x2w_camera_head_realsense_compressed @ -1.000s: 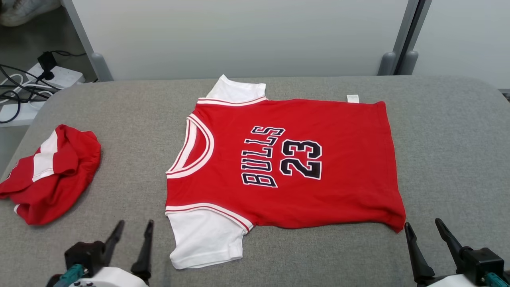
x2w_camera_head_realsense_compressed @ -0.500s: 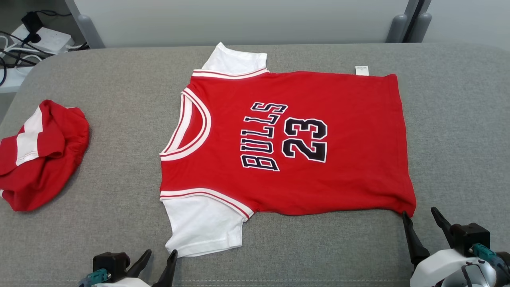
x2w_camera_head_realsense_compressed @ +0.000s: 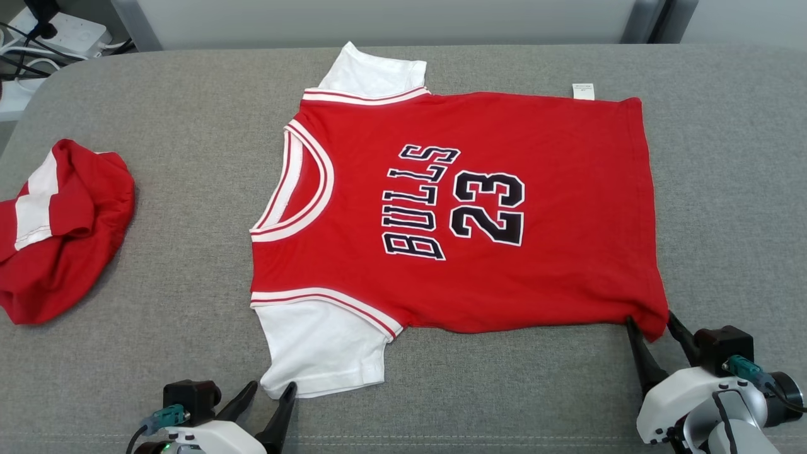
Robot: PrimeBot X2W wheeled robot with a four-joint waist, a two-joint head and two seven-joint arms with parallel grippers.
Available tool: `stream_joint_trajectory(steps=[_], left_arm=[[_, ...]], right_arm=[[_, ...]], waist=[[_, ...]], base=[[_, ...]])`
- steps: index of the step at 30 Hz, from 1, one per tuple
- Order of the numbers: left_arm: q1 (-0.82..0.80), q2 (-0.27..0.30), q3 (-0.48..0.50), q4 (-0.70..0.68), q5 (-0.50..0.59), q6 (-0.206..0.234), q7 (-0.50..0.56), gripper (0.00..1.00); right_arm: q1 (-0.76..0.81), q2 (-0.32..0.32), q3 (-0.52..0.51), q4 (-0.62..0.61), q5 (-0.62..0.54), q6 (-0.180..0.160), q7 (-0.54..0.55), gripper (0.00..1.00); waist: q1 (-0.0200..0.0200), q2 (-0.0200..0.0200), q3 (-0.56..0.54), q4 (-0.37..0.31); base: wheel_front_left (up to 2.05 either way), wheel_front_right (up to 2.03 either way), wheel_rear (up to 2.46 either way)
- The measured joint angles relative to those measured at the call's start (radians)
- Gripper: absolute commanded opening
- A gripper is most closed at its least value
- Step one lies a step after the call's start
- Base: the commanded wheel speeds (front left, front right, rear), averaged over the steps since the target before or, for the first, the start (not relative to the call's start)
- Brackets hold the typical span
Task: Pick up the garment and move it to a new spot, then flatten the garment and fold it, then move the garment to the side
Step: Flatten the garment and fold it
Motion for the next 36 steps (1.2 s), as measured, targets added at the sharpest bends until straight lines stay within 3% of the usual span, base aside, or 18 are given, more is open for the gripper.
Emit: stream_joint_trajectory(steps=[1,2,10,14,17,27,31,36], left_arm=[[-0.002,0.000,0.000,0.003,-0.004,-0.003,0.000,0.01],[-0.006,-0.001,0.000,0.006,-0.006,-0.004,0.000,0.00],[-0.001,0.000,-0.009,-0.025,-0.032,-0.012,0.041,0.00],[0.058,0.019,-0.010,-0.112,-0.040,0.008,0.075,0.00],[0.134,0.056,0.004,-0.258,-0.061,0.047,0.125,0.00],[0.294,0.174,0.060,-0.612,-0.093,0.135,0.257,0.00],[0.288,0.205,0.083,-0.680,-0.113,0.137,0.294,0.00],[0.191,0.230,0.102,-0.678,-0.139,0.123,0.337,0.00]], right_arm=[[-0.005,0.000,0.006,0.006,0.004,0.000,0.000,0.09],[-0.008,0.000,0.009,0.014,0.006,0.000,-0.001,0.00],[-0.007,-0.010,0.016,0.023,0.072,0.000,-0.002,0.00],[0.049,-0.020,-0.011,-0.022,0.130,0.000,-0.002,0.00],[0.133,-0.027,-0.035,-0.121,0.193,0.000,0.034,0.00],[0.379,-0.026,-0.165,-0.462,0.371,0.000,0.349,0.00],[0.382,-0.018,-0.204,-0.560,0.400,0.000,0.487,0.00],[0.298,-0.011,-0.223,-0.593,0.429,0.000,0.630,0.00]], waist=[[0.0000,0.0000,0.001,-0.001],[0.0000,0.0000,0.002,-0.001],[0.0000,0.0000,0.007,0.010],[0.0000,0.0000,0.012,0.025],[0.0000,0.0000,0.014,0.040],[0.0000,0.0000,0.000,0.043],[0.0000,0.0000,-0.001,0.023],[0.0000,0.0000,0.009,-0.002]], base=[[0.00,0.00,0.00],[0.00,0.00,0.00],[0.00,0.00,0.00],[0.00,0.00,0.00],[0.00,0.00,0.00],[0.00,0.00,0.00],[0.00,0.00,0.00],[0.00,0.00,0.00]])
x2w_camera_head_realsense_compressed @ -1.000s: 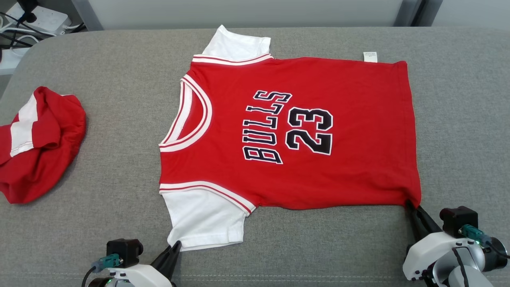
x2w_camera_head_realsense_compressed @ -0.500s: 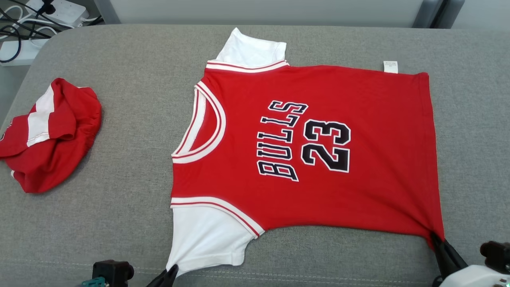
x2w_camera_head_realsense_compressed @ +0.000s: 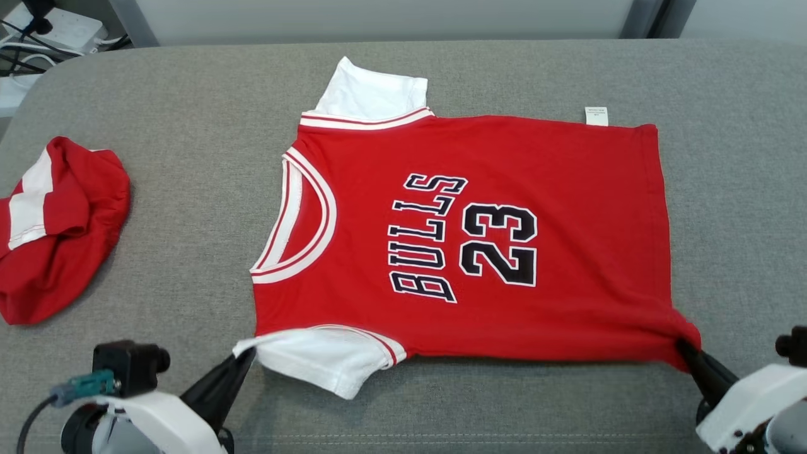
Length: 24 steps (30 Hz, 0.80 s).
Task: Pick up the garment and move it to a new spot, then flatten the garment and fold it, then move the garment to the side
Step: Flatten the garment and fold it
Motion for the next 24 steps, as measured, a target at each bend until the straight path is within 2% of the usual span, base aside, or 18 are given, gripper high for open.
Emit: stream_joint_trajectory(steps=[7,14,22,23,24], left_arm=[[-0.204,-0.003,0.006,0.093,-0.038,-0.049,0.035,0.00],[-0.422,-0.027,0.001,0.273,-0.063,-0.107,0.054,0.00],[-0.587,-0.073,-0.027,0.481,-0.069,-0.168,0.013,0.00],[-0.601,-0.078,-0.031,0.501,-0.069,-0.173,0.001,0.00],[-0.614,-0.080,-0.035,0.522,-0.069,-0.180,-0.013,0.05]], right_arm=[[-0.195,0.019,-0.023,0.058,0.054,0.000,0.103,0.00],[-0.426,0.063,-0.082,0.245,0.148,0.000,0.176,0.00],[-0.590,0.051,-0.068,0.411,0.152,0.000,0.182,0.00],[-0.599,0.047,-0.064,0.424,0.152,0.000,0.177,0.41],[-0.606,0.044,-0.063,0.431,0.155,0.000,0.168,1.00]], waist=[[0.0000,0.0000,0.048,-0.021],[0.0000,0.0000,0.112,-0.041],[0.0000,0.0000,0.158,-0.047],[0.0000,0.0000,0.161,-0.045],[0.0000,0.0000,0.163,-0.044]], base=[[0.00,0.00,0.00],[0.00,0.00,0.00],[0.00,0.00,0.00],[0.00,0.00,0.00],[0.00,0.00,0.00]])
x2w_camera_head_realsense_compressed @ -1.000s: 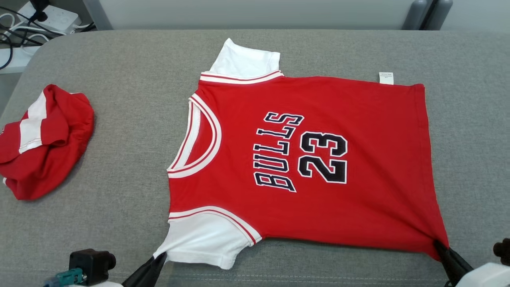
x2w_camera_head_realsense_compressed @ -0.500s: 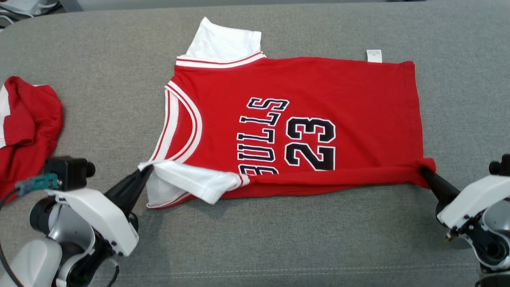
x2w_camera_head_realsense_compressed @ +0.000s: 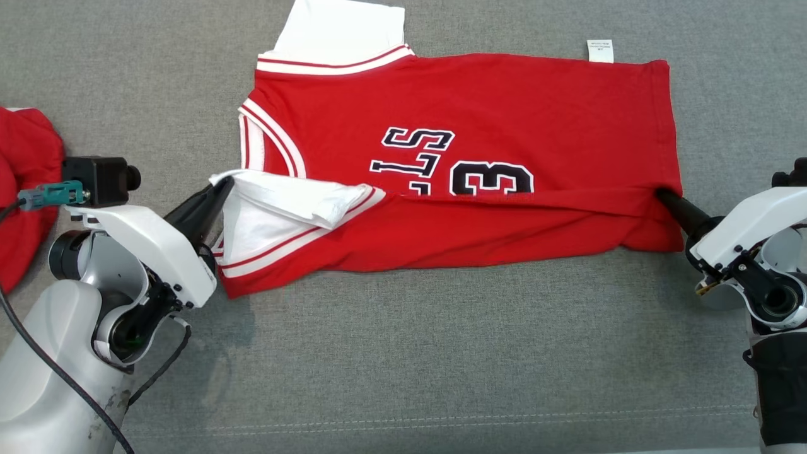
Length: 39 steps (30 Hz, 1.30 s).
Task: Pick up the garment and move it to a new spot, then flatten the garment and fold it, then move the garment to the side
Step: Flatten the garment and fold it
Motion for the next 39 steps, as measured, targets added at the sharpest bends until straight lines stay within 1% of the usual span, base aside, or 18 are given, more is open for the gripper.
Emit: stream_joint_trajectory(steps=[1,2,4,7,10,13,14,17,21,24,27,28,30,33,36,39], left_arm=[[-0.010,-0.003,0.000,0.018,0.000,0.000,-0.015,0.48],[-0.020,-0.004,-0.001,0.036,0.004,0.000,-0.034,1.00],[-0.030,-0.009,-0.001,0.062,0.005,-0.008,-0.076,1.00],[-0.035,-0.022,-0.006,0.083,0.015,-0.009,-0.137,1.00],[-0.032,-0.024,-0.001,0.092,0.045,-0.007,-0.221,1.00],[0.003,-0.024,0.007,0.087,0.093,0.031,-0.301,1.00],[0.023,-0.024,0.006,0.082,0.109,0.048,-0.322,1.00],[0.089,-0.026,-0.001,0.054,0.152,0.097,-0.367,1.00],[0.173,-0.030,-0.003,0.018,0.202,0.178,-0.417,1.00],[0.226,-0.042,-0.004,-0.009,0.219,0.223,-0.442,1.00],[0.268,-0.050,-0.009,-0.033,0.231,0.255,-0.448,1.00],[0.281,-0.051,-0.009,-0.040,0.232,0.260,-0.447,1.00],[0.310,-0.052,-0.007,-0.057,0.232,0.283,-0.448,1.00],[0.346,-0.053,-0.003,-0.073,0.229,0.296,-0.447,1.00],[0.361,-0.055,-0.004,-0.079,0.219,0.300,-0.442,1.00],[0.369,-0.054,-0.007,-0.080,0.206,0.299,-0.410,1.00]], right_arm=[[-0.005,-0.001,0.003,0.002,0.008,0.000,-0.008,1.00],[-0.009,-0.002,0.009,0.003,0.015,0.000,-0.017,1.00],[-0.014,-0.004,0.022,0.002,0.035,0.000,-0.045,1.00],[-0.009,-0.012,0.036,-0.014,0.053,0.000,-0.091,1.00],[0.034,-0.018,0.046,-0.064,0.091,0.000,-0.152,1.00],[0.115,-0.022,0.075,-0.145,0.117,0.000,-0.226,1.00],[0.148,-0.026,0.089,-0.176,0.117,0.000,-0.266,1.00],[0.241,-0.053,0.122,-0.248,0.069,0.000,-0.398,1.00],[0.332,-0.065,0.147,-0.276,-0.064,0.000,-0.565,1.00],[0.370,-0.061,0.145,-0.275,-0.166,0.000,-0.675,1.00],[0.397,-0.038,0.127,-0.271,-0.253,0.000,-0.751,1.00],[0.407,-0.030,0.122,-0.270,-0.289,0.000,-0.766,1.00],[0.425,-0.003,0.110,-0.270,-0.316,0.000,-0.783,1.00],[0.449,0.025,0.092,-0.269,-0.354,0.000,-0.793,1.00],[0.458,0.033,0.087,-0.266,-0.366,0.000,-0.798,1.00],[0.458,0.043,0.089,-0.262,-0.369,0.000,-0.799,1.00]], waist=[[0.0000,0.0000,0.002,0.001],[0.0000,0.0000,0.004,0.002],[0.0000,0.0000,0.005,0.003],[0.0000,0.0000,0.003,0.007],[0.0000,0.0000,-0.006,0.010],[0.0000,0.0000,-0.017,0.012],[0.0000,0.0000,-0.021,0.012],[0.0000,0.0000,-0.036,0.012],[0.0000,0.0000,-0.053,0.001],[0.0000,0.0000,-0.070,-0.006],[0.0000,0.0000,-0.088,-0.012],[0.0000,0.0000,-0.094,-0.014],[0.0000,0.0000,-0.102,-0.021],[0.0000,0.0000,-0.112,-0.034],[0.0000,0.0000,-0.114,-0.042],[0.0000,0.0000,-0.112,-0.051]], base=[[0.00,0.00,0.00],[0.00,0.00,0.00],[0.00,0.00,0.00],[0.00,0.00,0.00],[0.00,0.00,0.00],[0.00,0.00,0.00],[0.00,0.00,0.00],[0.00,0.00,0.00],[0.00,0.00,0.00],[0.00,0.00,0.00],[0.00,0.00,0.00],[0.00,0.00,0.00],[0.00,0.00,0.00],[0.00,0.00,0.00],[0.00,0.00,0.00],[0.00,0.00,0.00]])
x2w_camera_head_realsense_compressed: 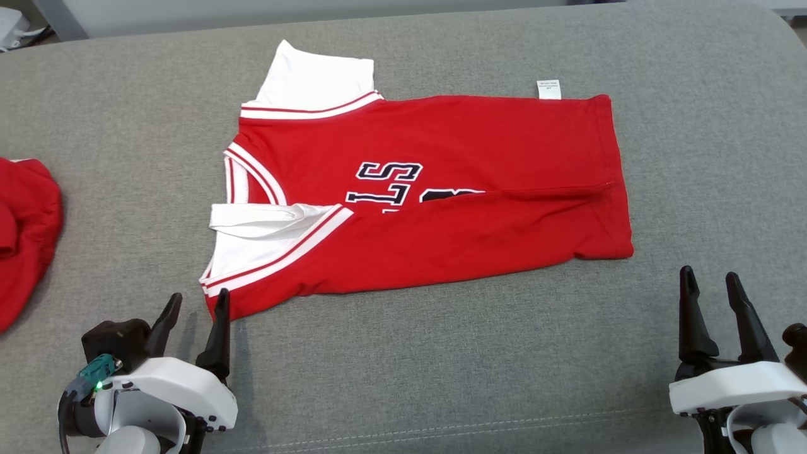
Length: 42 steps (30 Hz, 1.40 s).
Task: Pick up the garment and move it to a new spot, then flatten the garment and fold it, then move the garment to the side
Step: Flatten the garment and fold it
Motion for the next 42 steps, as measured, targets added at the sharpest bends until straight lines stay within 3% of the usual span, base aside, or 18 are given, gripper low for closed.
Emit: stream_joint_trajectory(steps=[6,11,26,27,28,29,30,42], left_arm=[[0.000,0.004,0.000,0.021,-0.042,-0.018,0.050,1.00],[-0.026,0.002,0.000,0.066,-0.073,-0.036,0.077,1.00],[-0.137,-0.033,-0.008,0.142,-0.151,-0.132,0.119,1.00],[-0.139,-0.033,-0.007,0.144,-0.164,-0.139,0.122,0.96],[-0.142,-0.033,-0.008,0.147,-0.172,-0.145,0.124,0.43],[-0.143,-0.033,-0.008,0.148,-0.174,-0.148,0.130,0.05],[-0.143,-0.035,-0.005,0.148,-0.182,-0.155,0.130,0.00],[-0.076,-0.026,0.005,0.073,-0.221,-0.164,0.140,0.00]], right_arm=[[-0.039,0.005,0.031,0.054,-0.004,0.000,0.002,1.00],[-0.183,-0.031,0.081,0.164,0.006,0.000,0.038,1.00],[-0.395,-0.078,0.234,0.452,0.071,0.000,0.159,1.00],[-0.400,-0.079,0.244,0.458,0.080,0.000,0.165,1.00],[-0.407,-0.081,0.258,0.465,0.090,0.000,0.175,0.63],[-0.416,-0.083,0.266,0.472,0.098,0.000,0.181,0.36],[-0.422,-0.086,0.272,0.476,0.108,0.000,0.184,0.00],[-0.383,-0.132,0.297,0.433,0.240,0.003,0.207,0.00]], waist=[[0.0000,0.0000,0.018,-0.020],[0.0000,0.0000,0.048,-0.031],[0.0000,0.0000,0.095,-0.008],[0.0000,0.0000,0.096,-0.008],[0.0000,0.0000,0.096,-0.008],[0.0000,0.0000,0.096,-0.009],[0.0000,0.0000,0.097,-0.009],[0.0001,0.0000,0.083,0.002]], base=[[0.00,0.00,0.00],[0.00,0.00,0.00],[0.00,0.00,0.00],[0.00,0.00,0.00],[0.00,0.00,0.00],[0.00,0.00,0.00],[0.00,0.00,0.00],[0.00,0.00,0.00]])
